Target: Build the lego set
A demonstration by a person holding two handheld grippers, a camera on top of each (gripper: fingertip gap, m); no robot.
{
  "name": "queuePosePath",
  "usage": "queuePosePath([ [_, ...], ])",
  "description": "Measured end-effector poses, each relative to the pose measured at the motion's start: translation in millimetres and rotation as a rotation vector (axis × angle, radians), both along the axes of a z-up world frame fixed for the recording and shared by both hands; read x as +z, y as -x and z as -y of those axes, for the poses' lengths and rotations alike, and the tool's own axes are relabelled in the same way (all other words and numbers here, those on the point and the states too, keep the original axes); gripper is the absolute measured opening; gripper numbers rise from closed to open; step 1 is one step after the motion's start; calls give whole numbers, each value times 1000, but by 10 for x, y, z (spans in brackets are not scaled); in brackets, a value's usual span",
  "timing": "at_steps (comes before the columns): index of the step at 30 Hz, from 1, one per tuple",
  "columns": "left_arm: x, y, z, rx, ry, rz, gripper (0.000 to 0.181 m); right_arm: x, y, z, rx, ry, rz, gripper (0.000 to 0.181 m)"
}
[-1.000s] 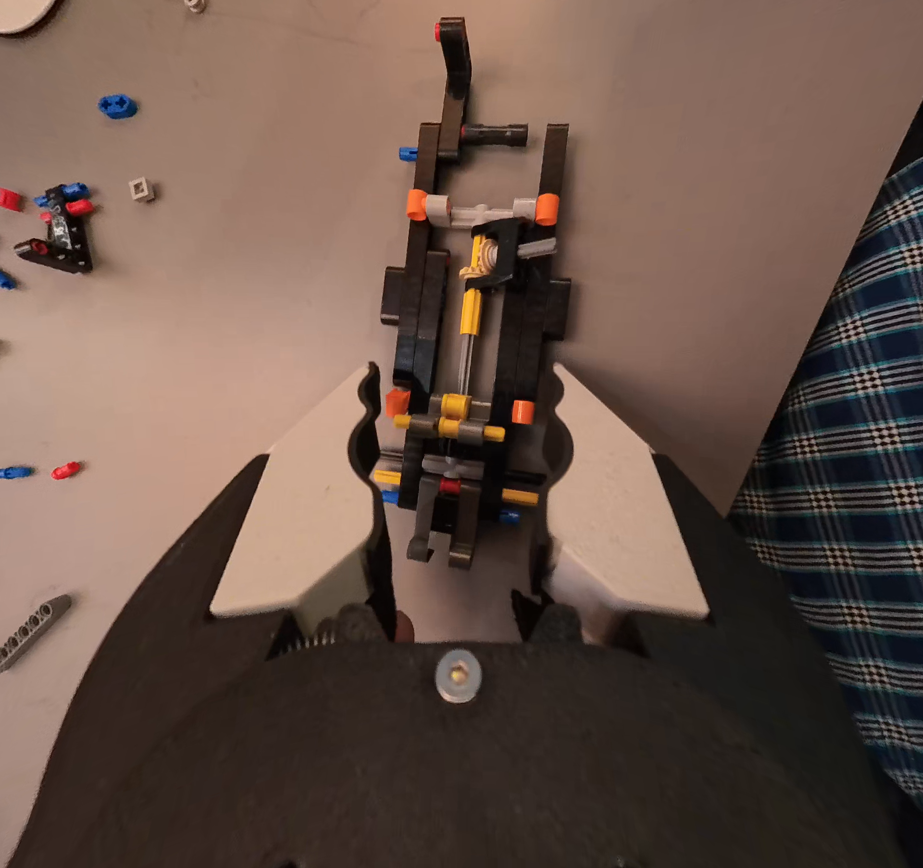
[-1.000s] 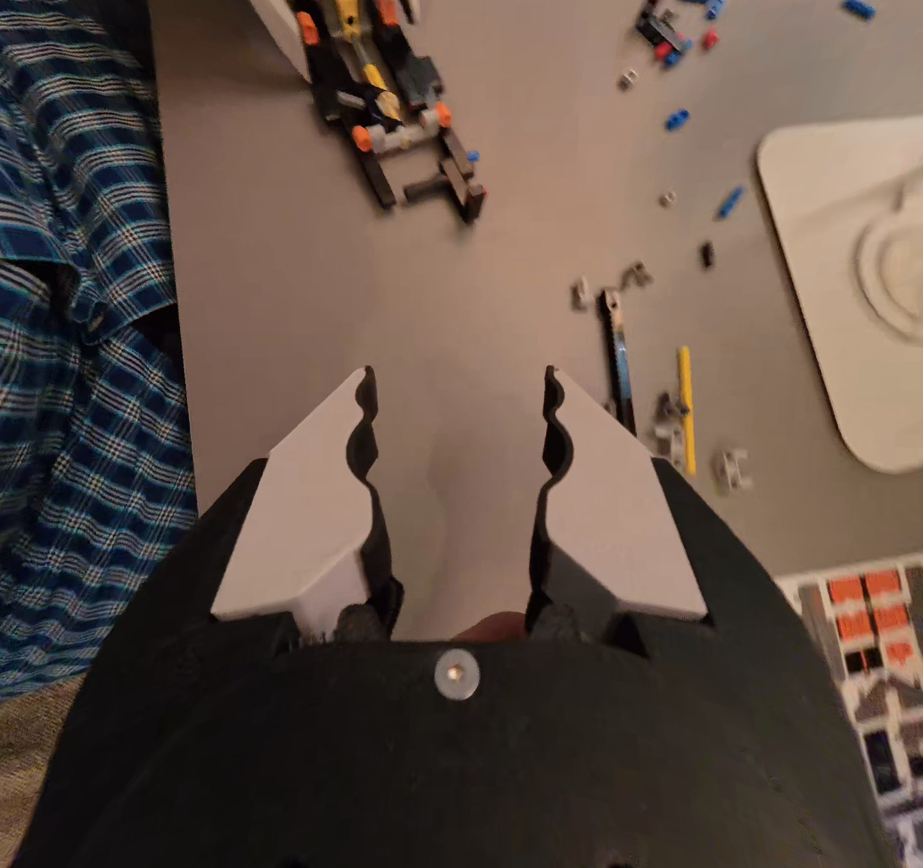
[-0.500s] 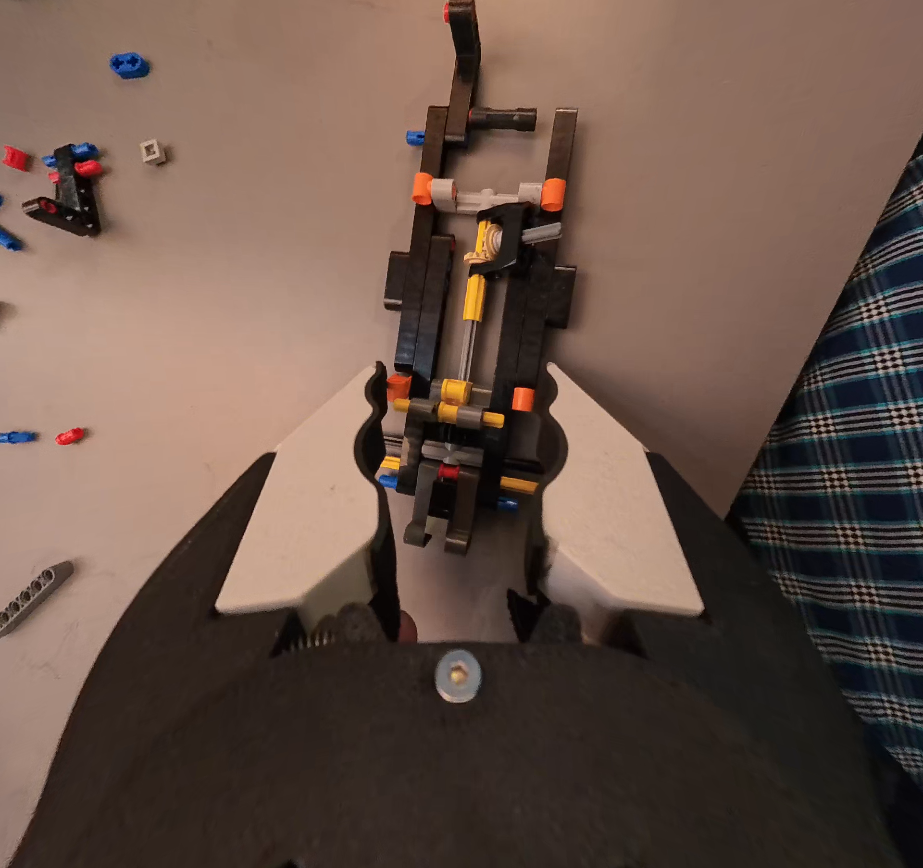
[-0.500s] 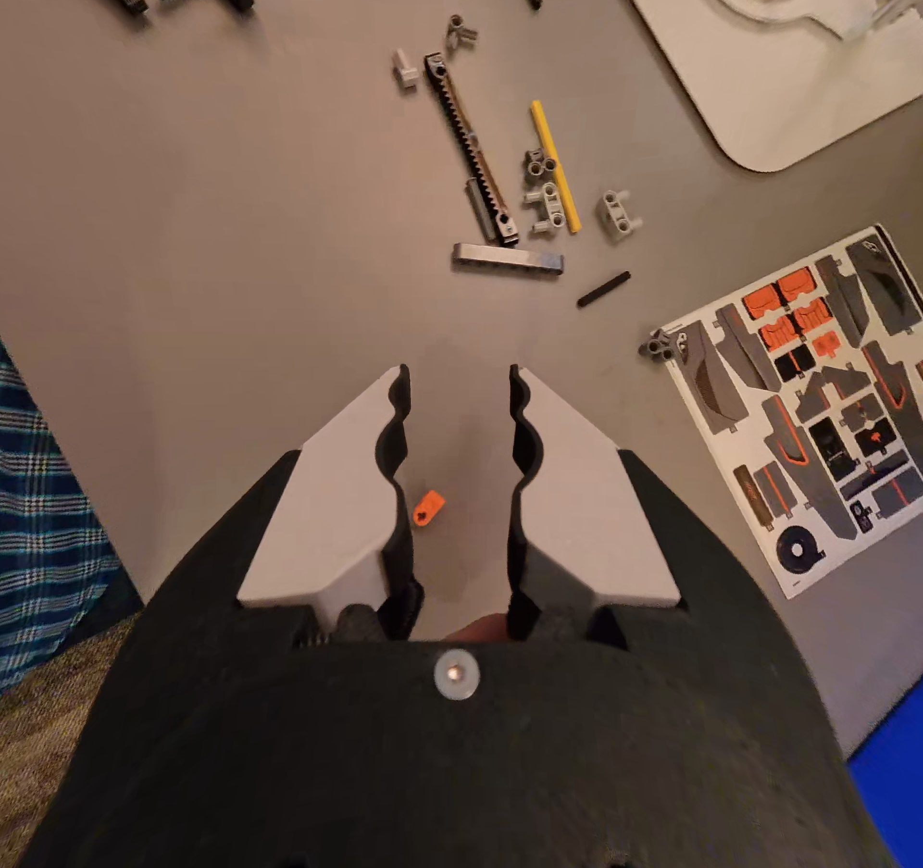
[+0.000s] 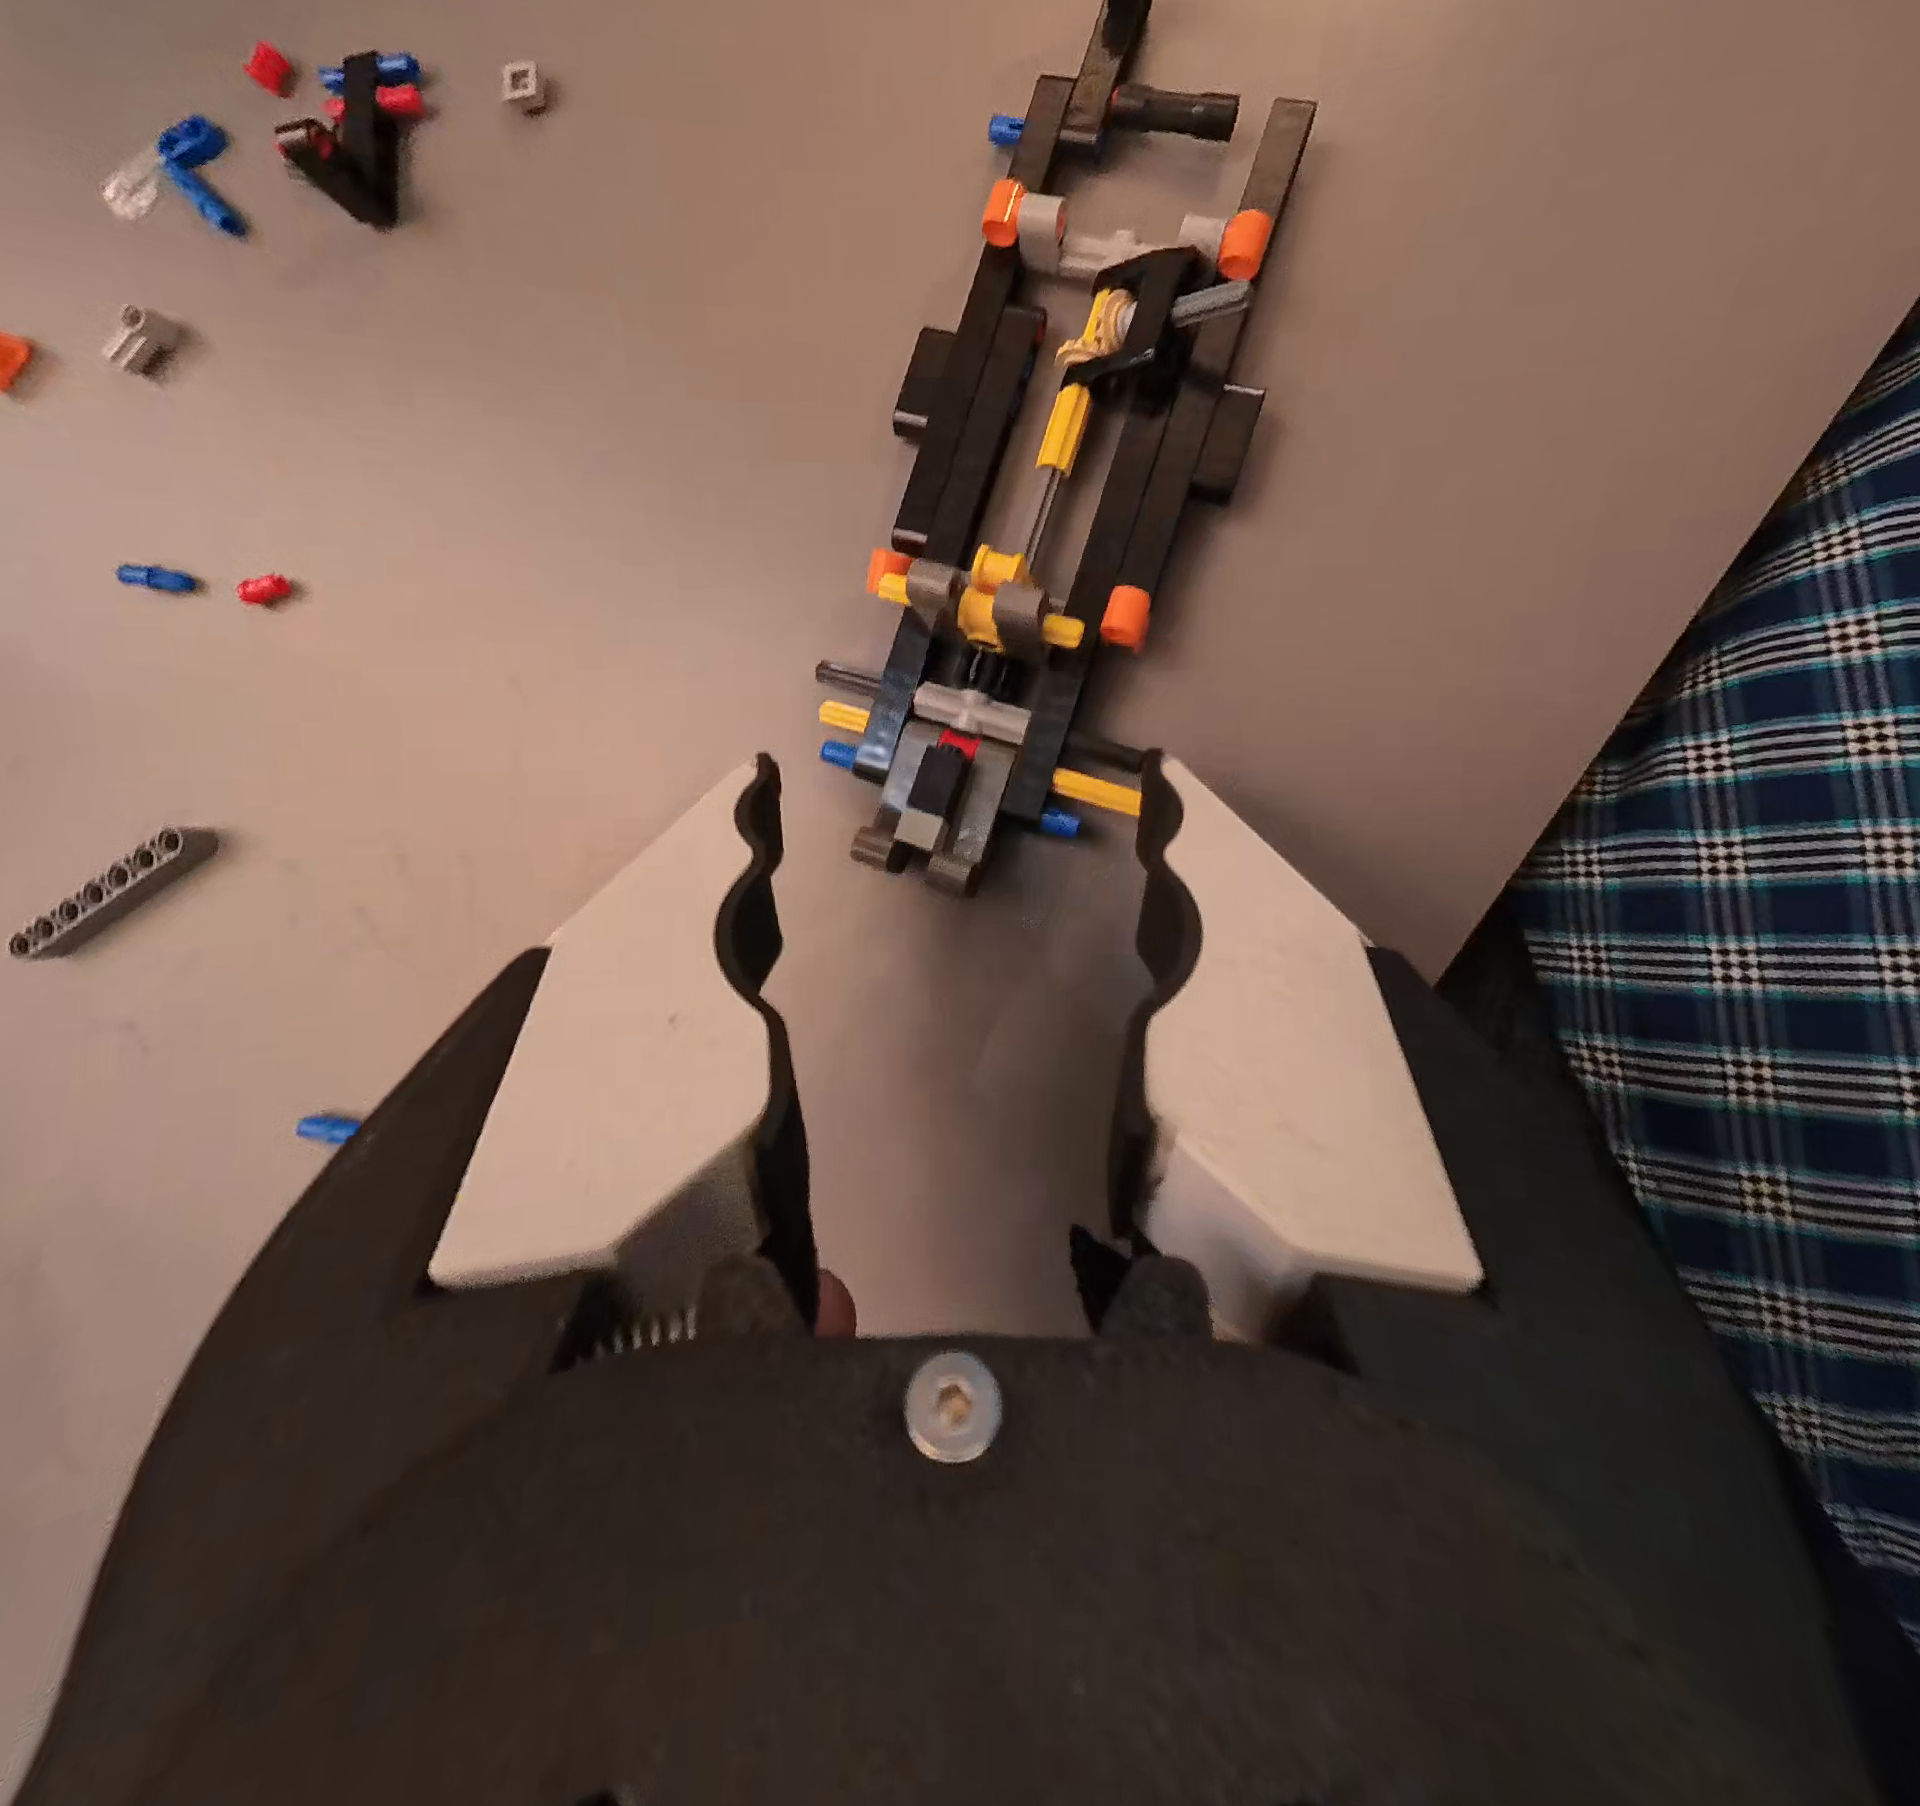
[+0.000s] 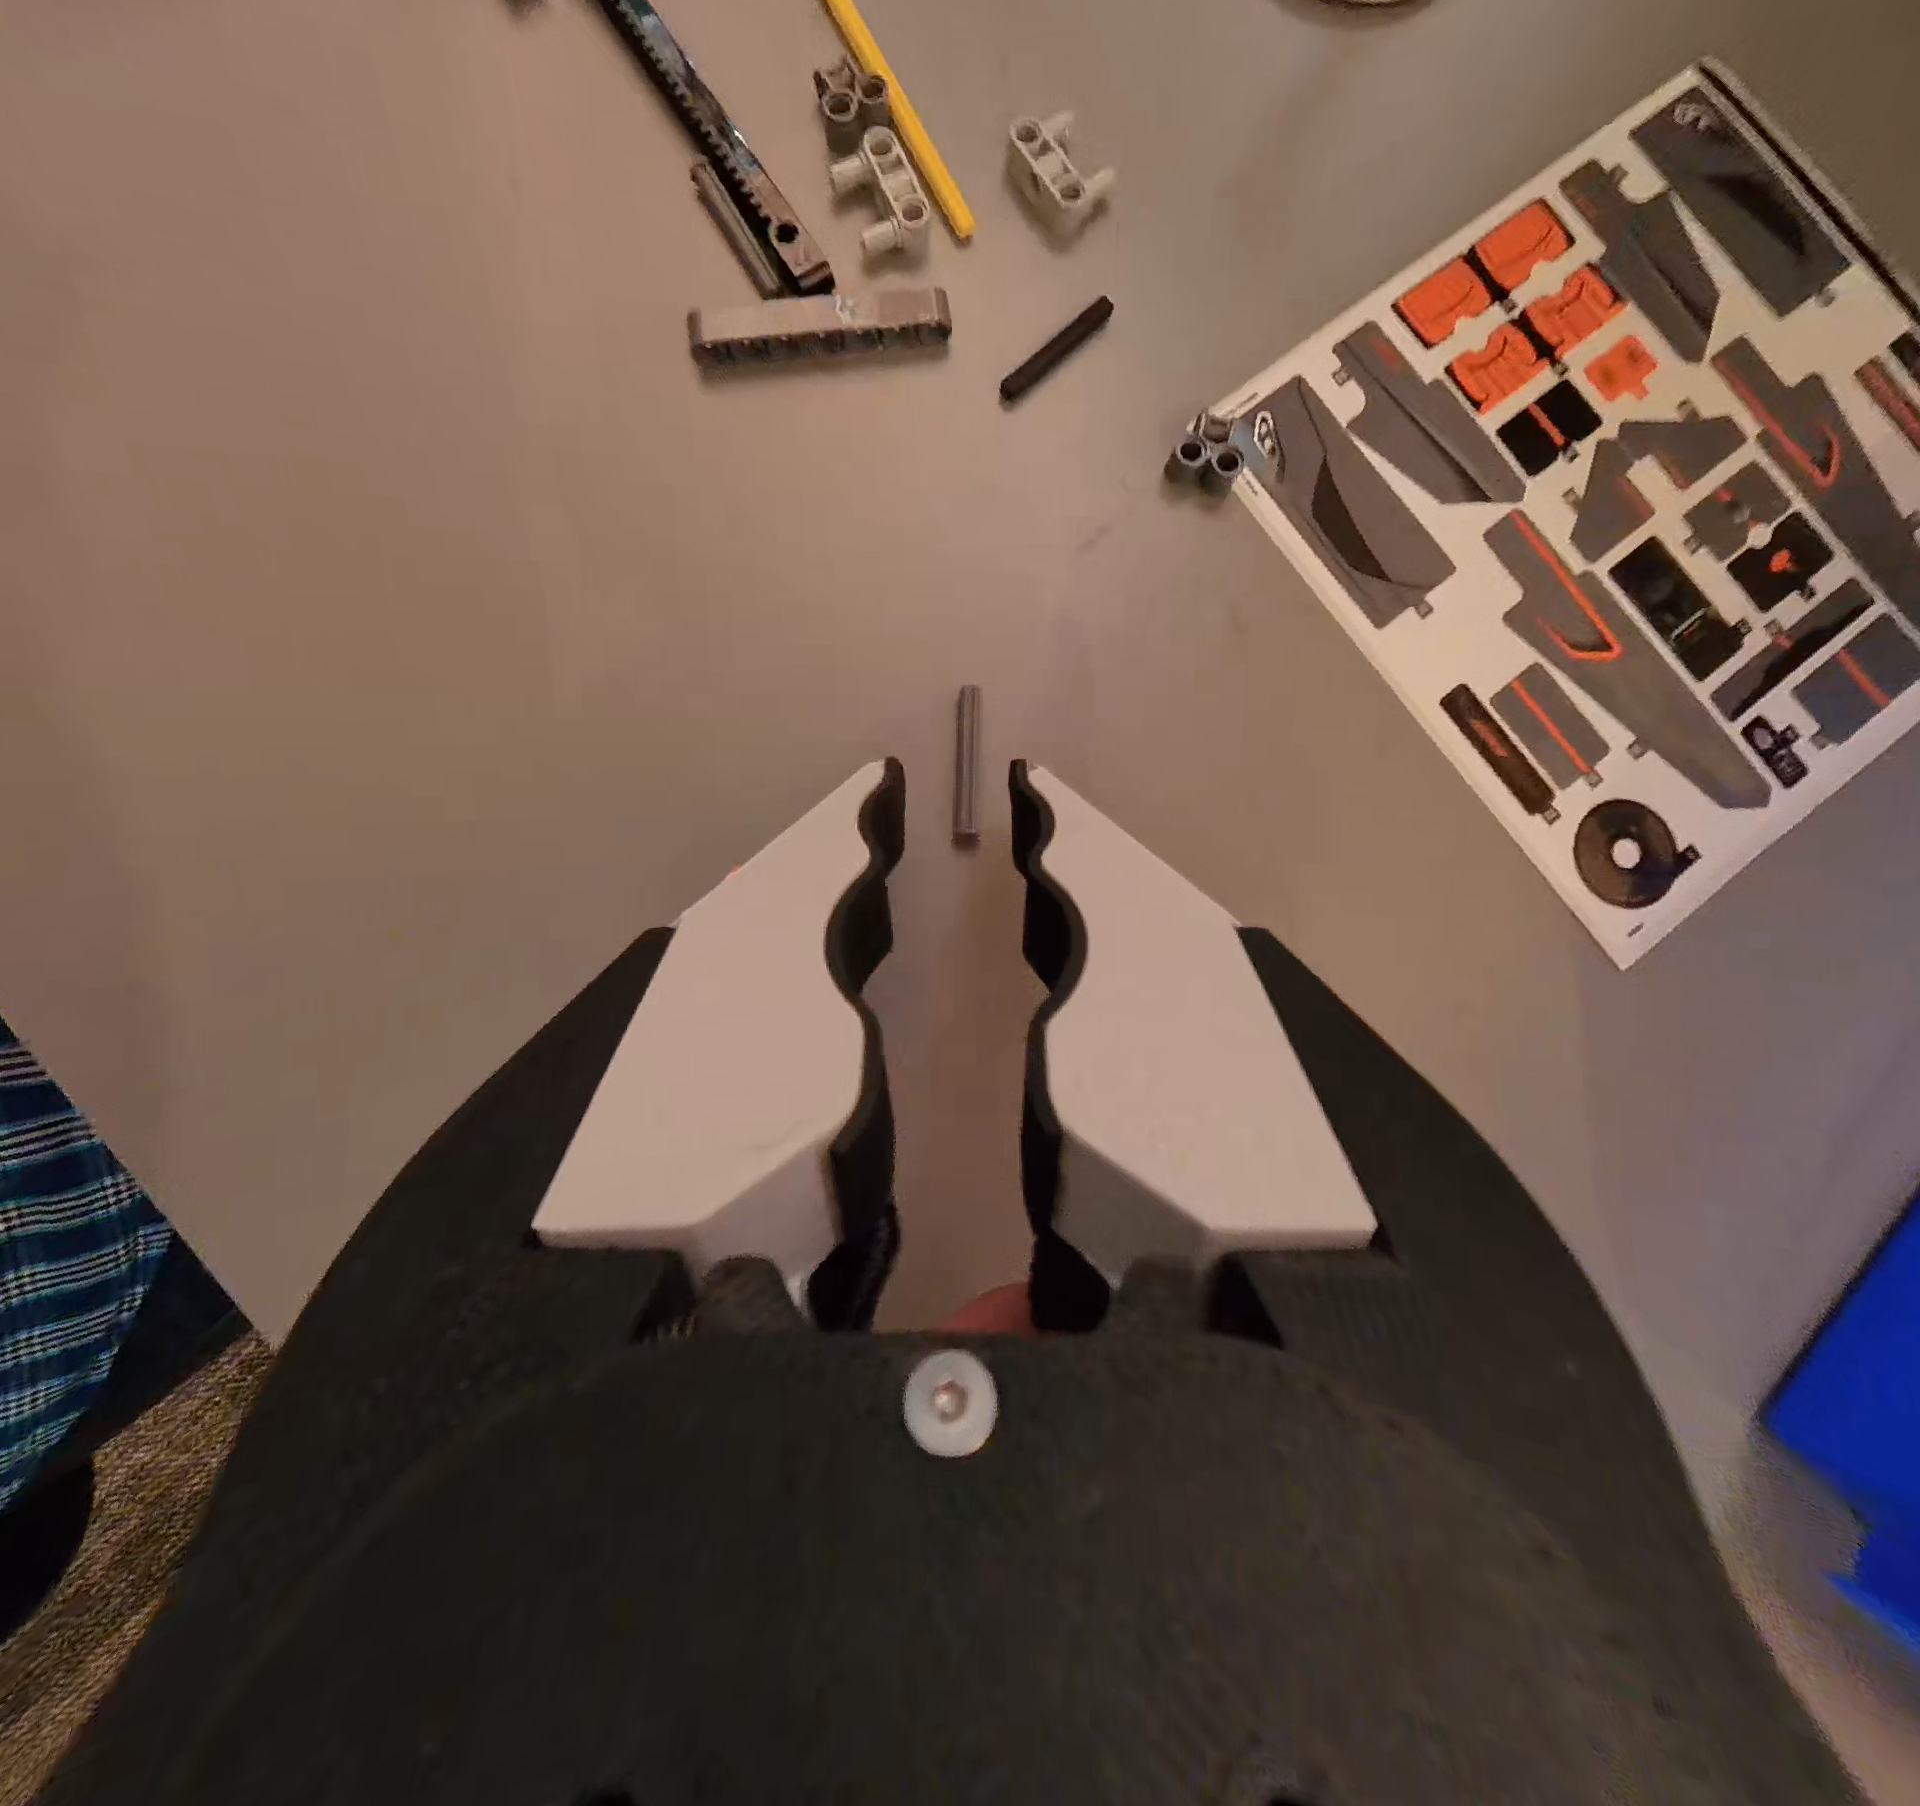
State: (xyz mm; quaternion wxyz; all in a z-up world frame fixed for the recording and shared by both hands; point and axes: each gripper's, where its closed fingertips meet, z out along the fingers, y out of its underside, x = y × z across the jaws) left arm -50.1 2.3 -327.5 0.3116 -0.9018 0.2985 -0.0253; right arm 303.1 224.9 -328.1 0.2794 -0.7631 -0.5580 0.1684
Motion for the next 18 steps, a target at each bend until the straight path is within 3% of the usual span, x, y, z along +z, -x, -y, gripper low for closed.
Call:
queuePosePath([
  [1, -1, 19, 17, 9, -3, -1, 68, -31, -12, -9, -6, 9, 5, 17],
  [5, -1, 53, 51, 30, -10, 5, 67, -131, 14, 9, 12, 30, 14, 2],
  [9, 9, 41, 47, 29, -19, 1, 67, -137, 129, 41, 44, 39, 16, 1],
  [18, -2, 39, 54, 29, -22, -2, 67, -121, 873, 396, 277, 29, 15, 3],
])
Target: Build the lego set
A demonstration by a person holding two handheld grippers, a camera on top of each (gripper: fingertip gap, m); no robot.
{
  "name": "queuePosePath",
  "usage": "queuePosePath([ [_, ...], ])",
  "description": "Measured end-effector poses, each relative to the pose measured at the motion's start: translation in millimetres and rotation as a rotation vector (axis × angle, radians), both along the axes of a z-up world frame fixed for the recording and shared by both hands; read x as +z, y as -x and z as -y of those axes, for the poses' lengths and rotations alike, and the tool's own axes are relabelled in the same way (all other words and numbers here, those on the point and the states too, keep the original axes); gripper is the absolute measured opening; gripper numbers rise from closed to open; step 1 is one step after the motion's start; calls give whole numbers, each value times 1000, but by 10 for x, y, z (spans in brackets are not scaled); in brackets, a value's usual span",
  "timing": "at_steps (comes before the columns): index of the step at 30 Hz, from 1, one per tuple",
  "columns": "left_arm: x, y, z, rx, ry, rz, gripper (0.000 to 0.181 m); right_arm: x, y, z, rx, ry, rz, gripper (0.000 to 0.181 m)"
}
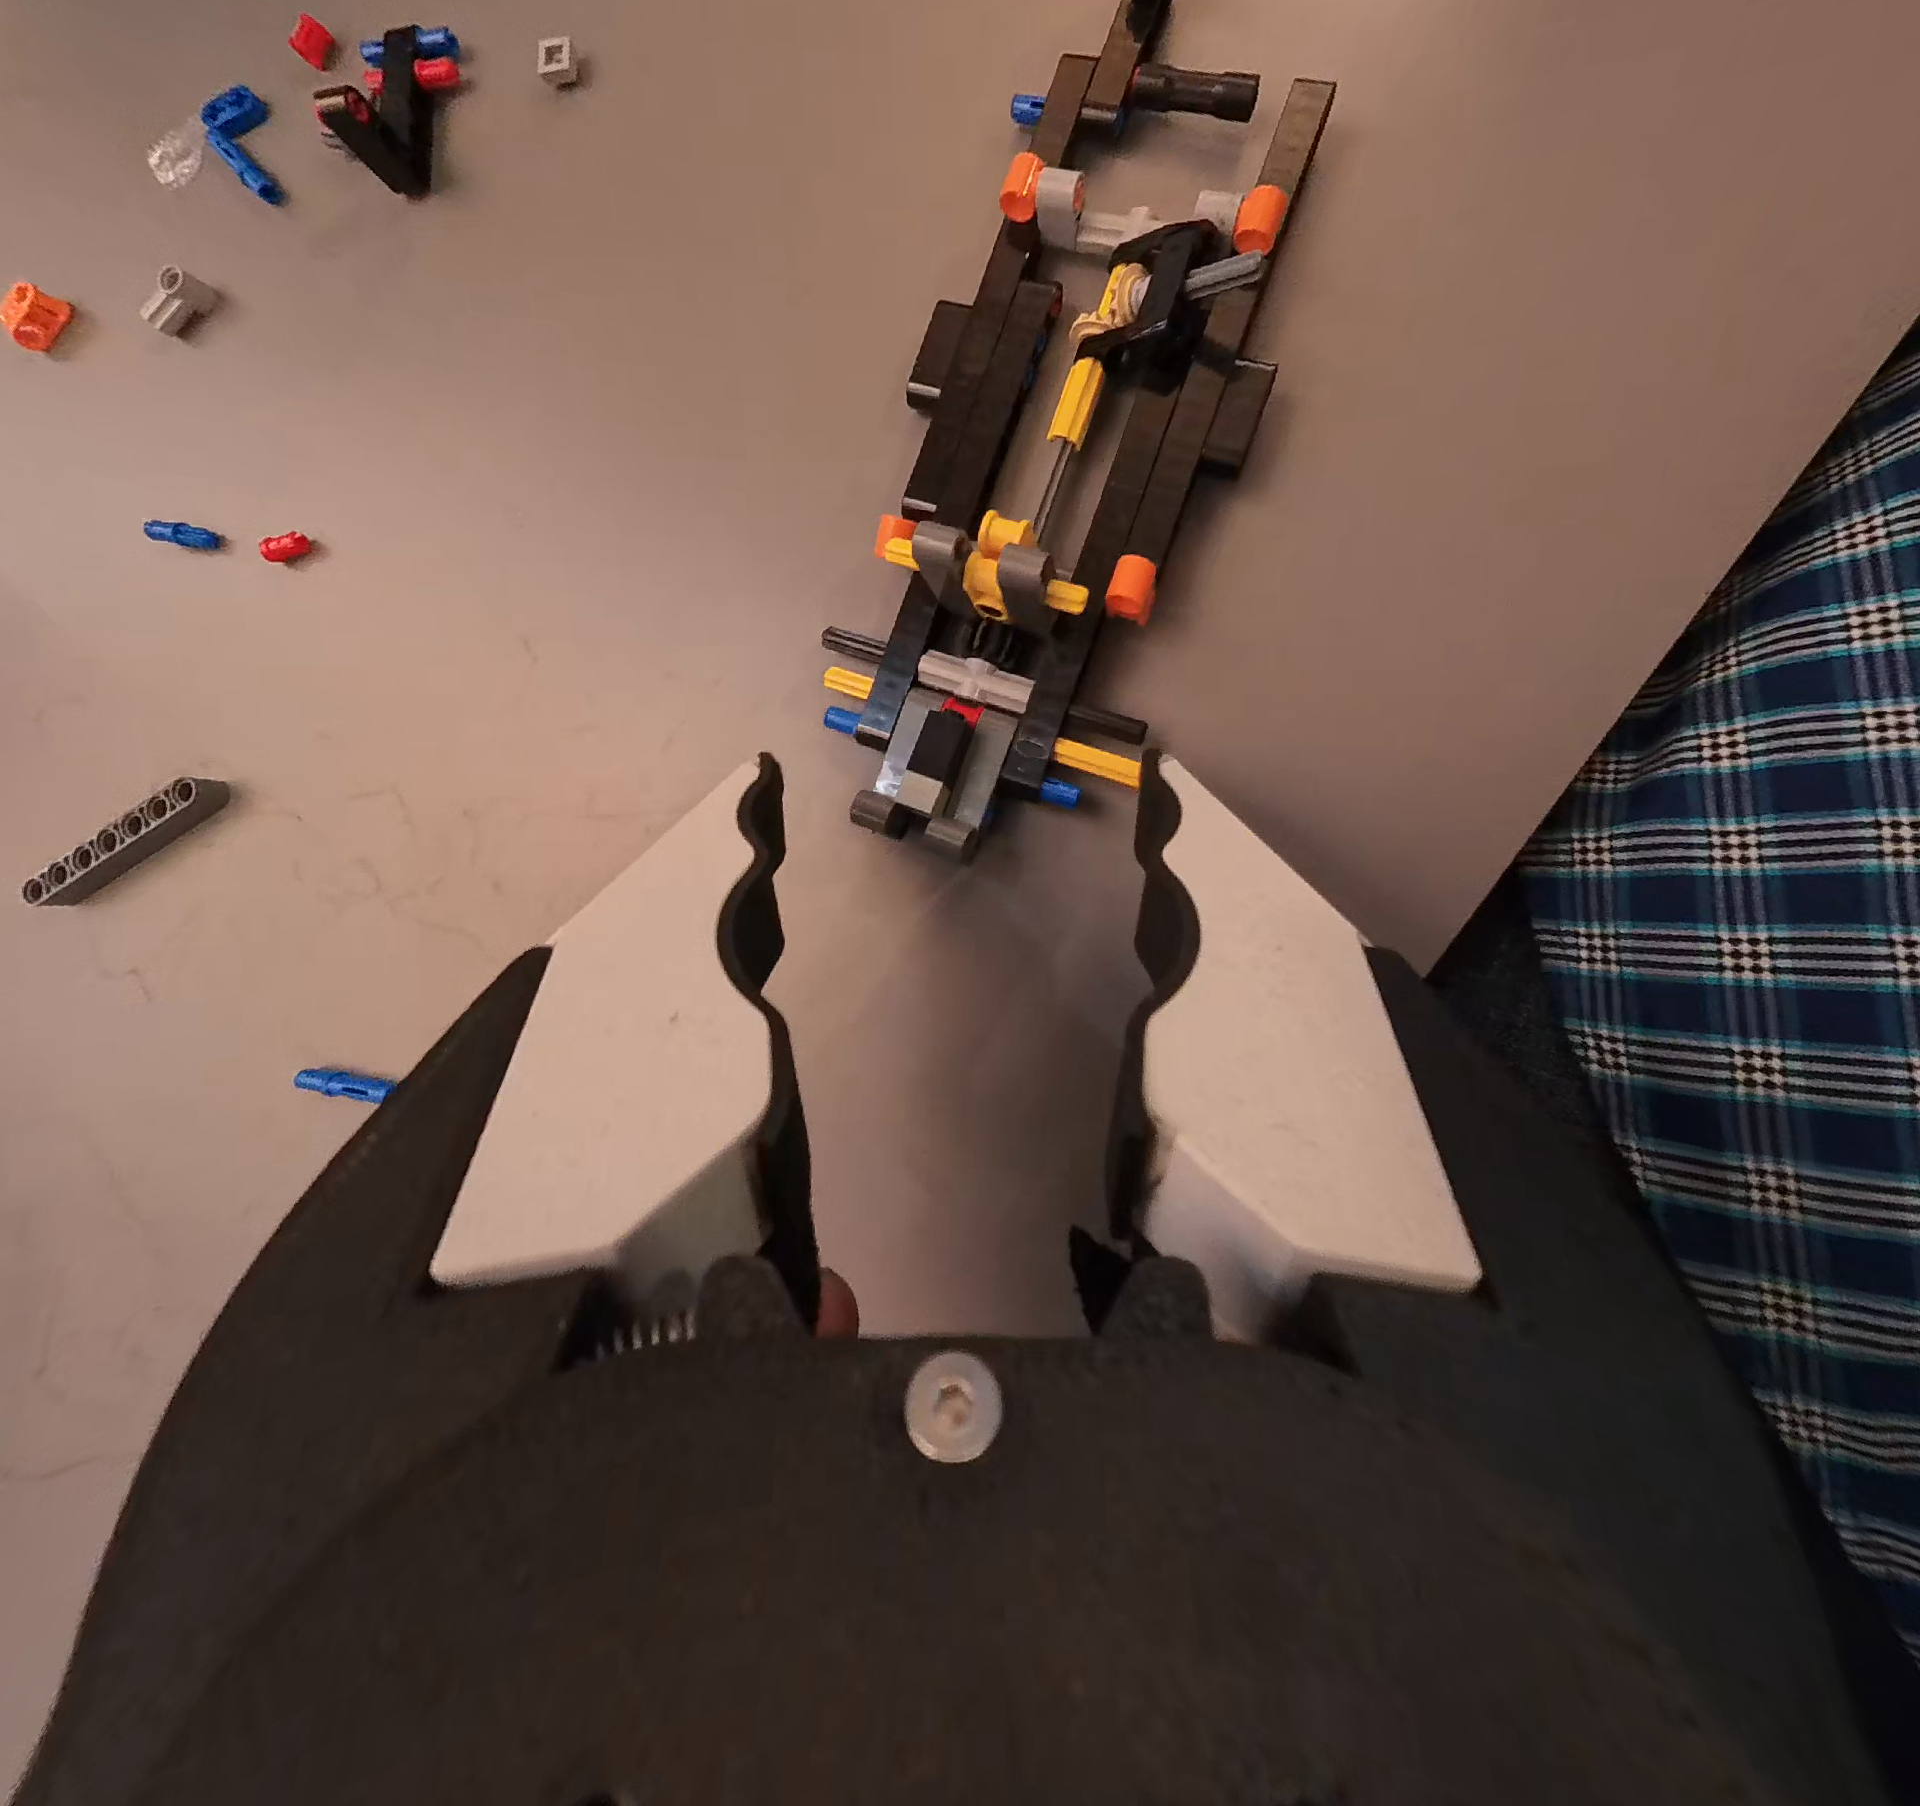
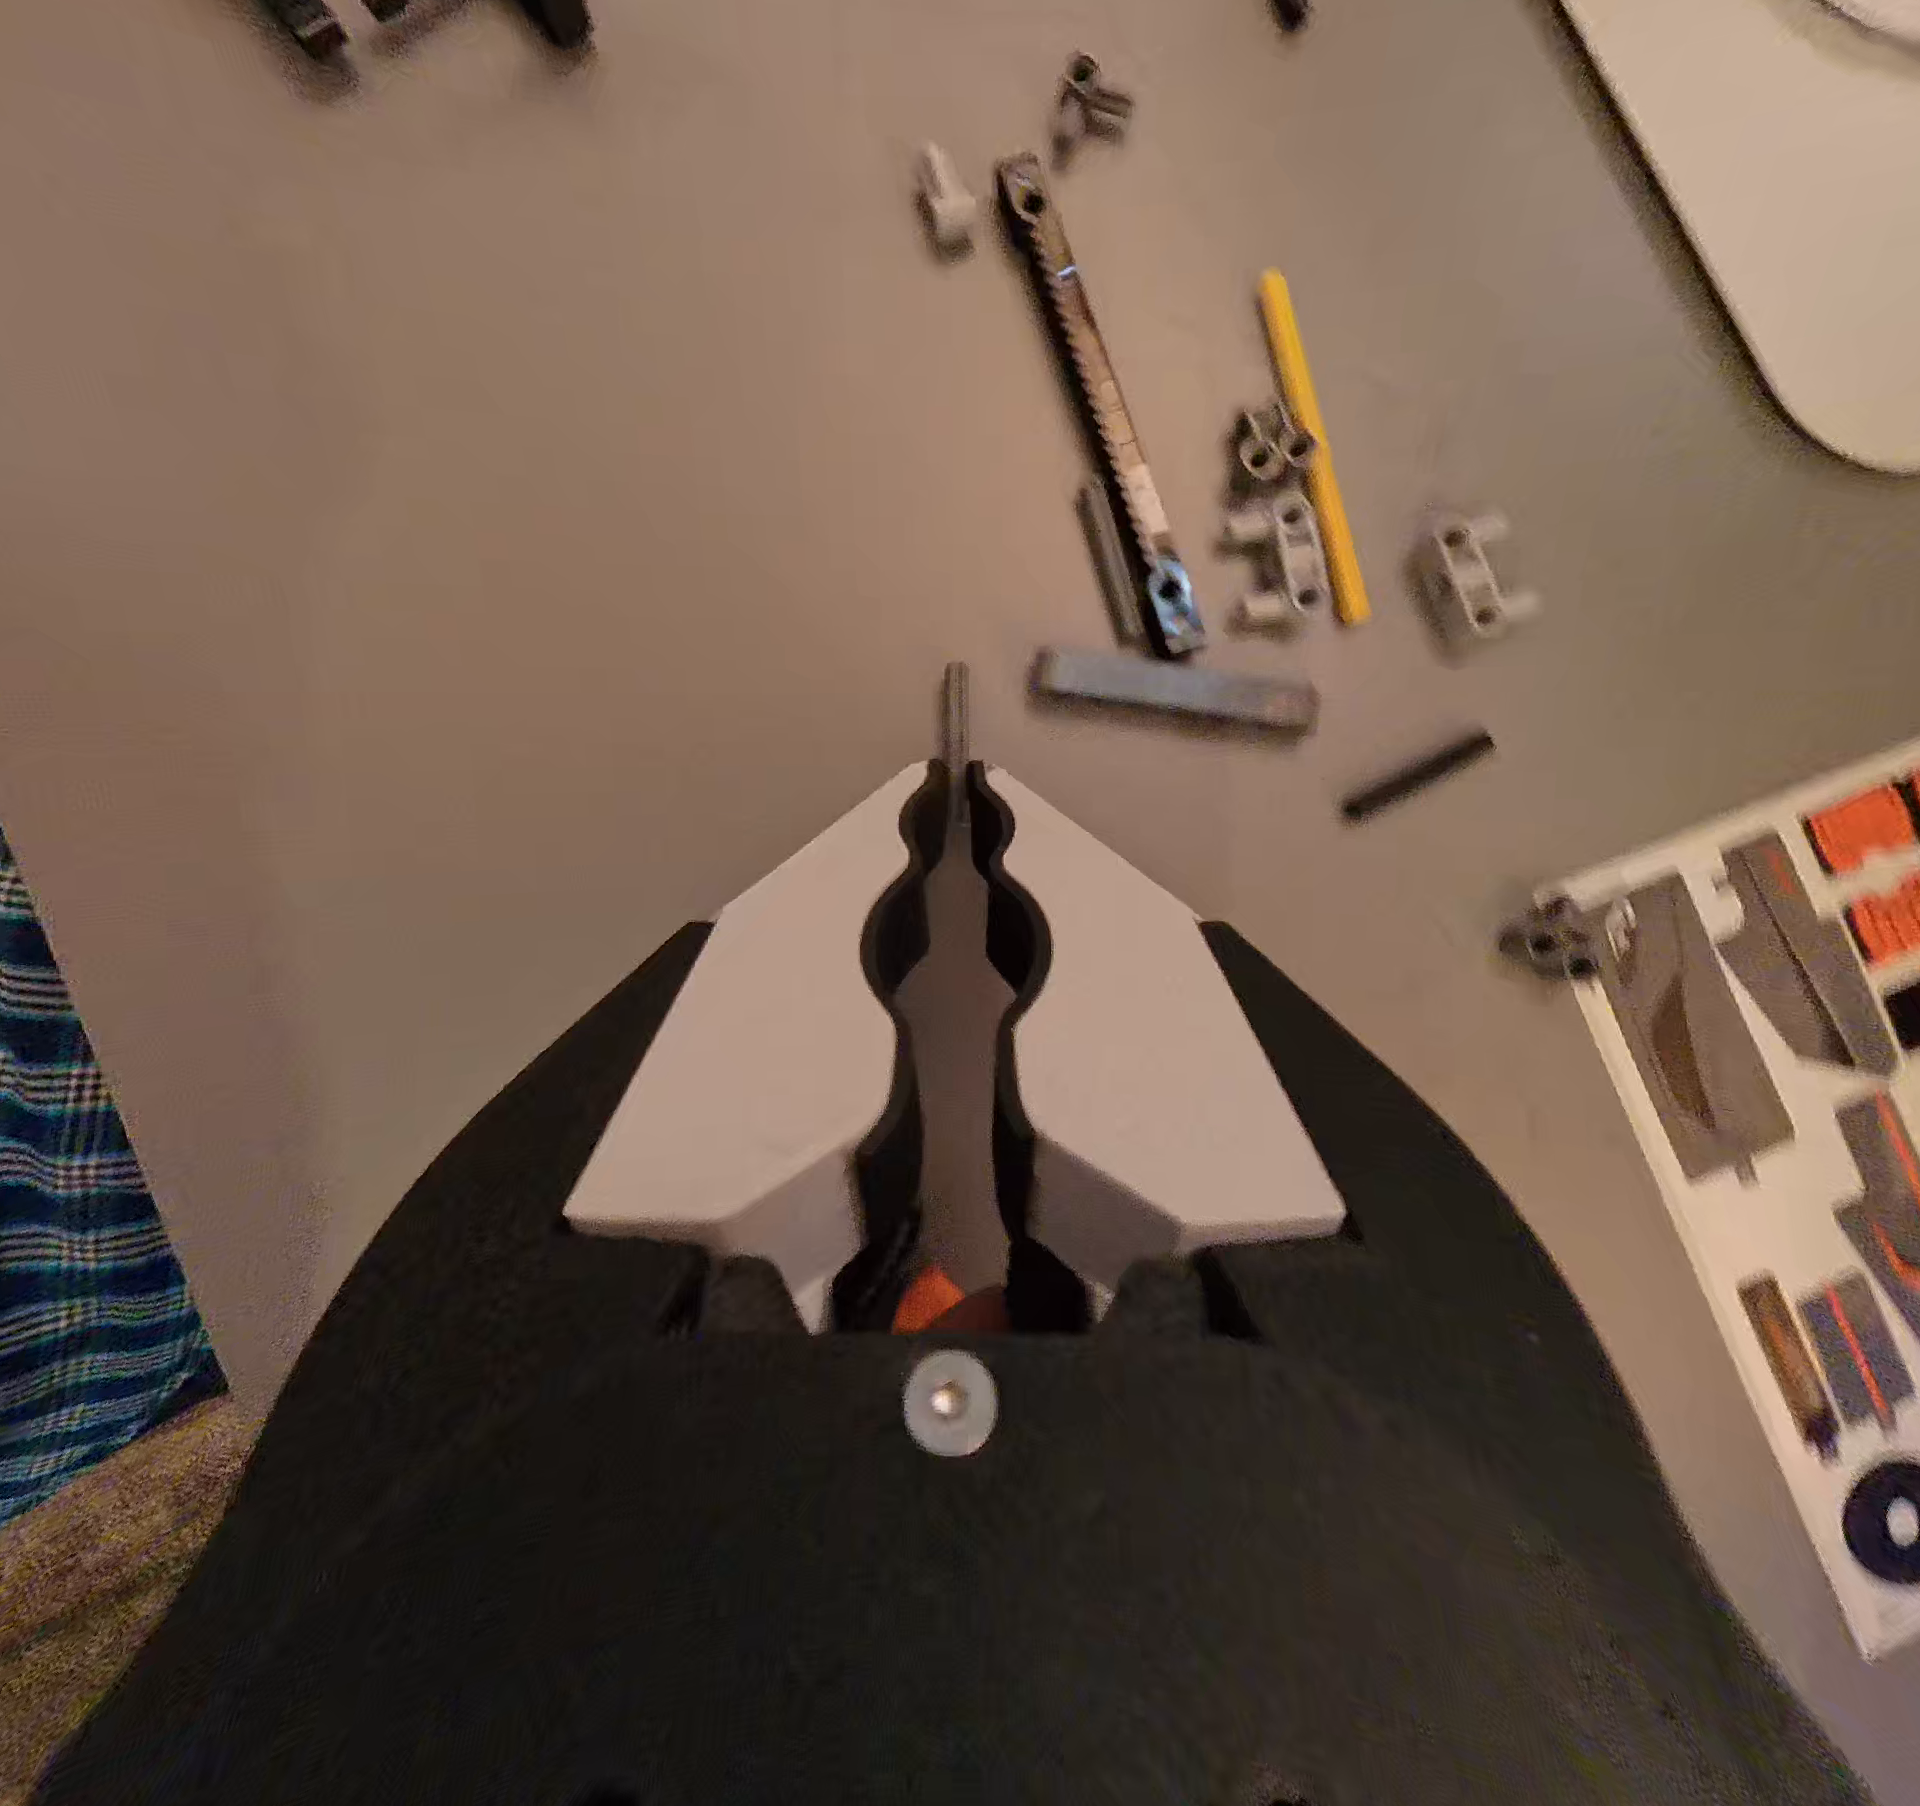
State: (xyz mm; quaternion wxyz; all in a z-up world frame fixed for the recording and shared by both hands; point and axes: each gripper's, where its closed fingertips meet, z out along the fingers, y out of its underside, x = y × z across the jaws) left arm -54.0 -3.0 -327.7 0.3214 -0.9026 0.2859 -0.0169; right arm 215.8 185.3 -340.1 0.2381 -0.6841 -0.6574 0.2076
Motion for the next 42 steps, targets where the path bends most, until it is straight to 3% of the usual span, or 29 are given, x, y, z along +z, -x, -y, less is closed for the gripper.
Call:
queuePosePath([
  [7, -18, 36, 18, 5, 3, 3, 66, 2, 295, 111, 71, -8, 2, 14],
  [11, -16, 51, 18, 5, 1, 6, 67, 108, 300, 108, 70, -24, -34, 0],
  [15, 9, 33, 5, -4, -8, 11, 67, 214, 321, 128, 74, -37, -62, 1],
  [17, 9, 25, 2, -8, -10, 10, 67, 288, 369, 173, 85, -37, -78, 13],
  [23, 52, 100, 23, -1, -21, -7, 68, 470, 459, 279, 116, -65, -94, 19],
  [27, 140, 332, 43, 75, -53, -23, 66, 537, 420, 289, 95, -68, -96, 19],
  [35, 277, 1214, 36, 320, -110, -92, 44, 559, 443, 419, 95, -52, -101, 16],
  [42, 20, 1529, -124, 449, 9, -30, 30, 620, 540, 531, 122, -63, -102, 16],
])
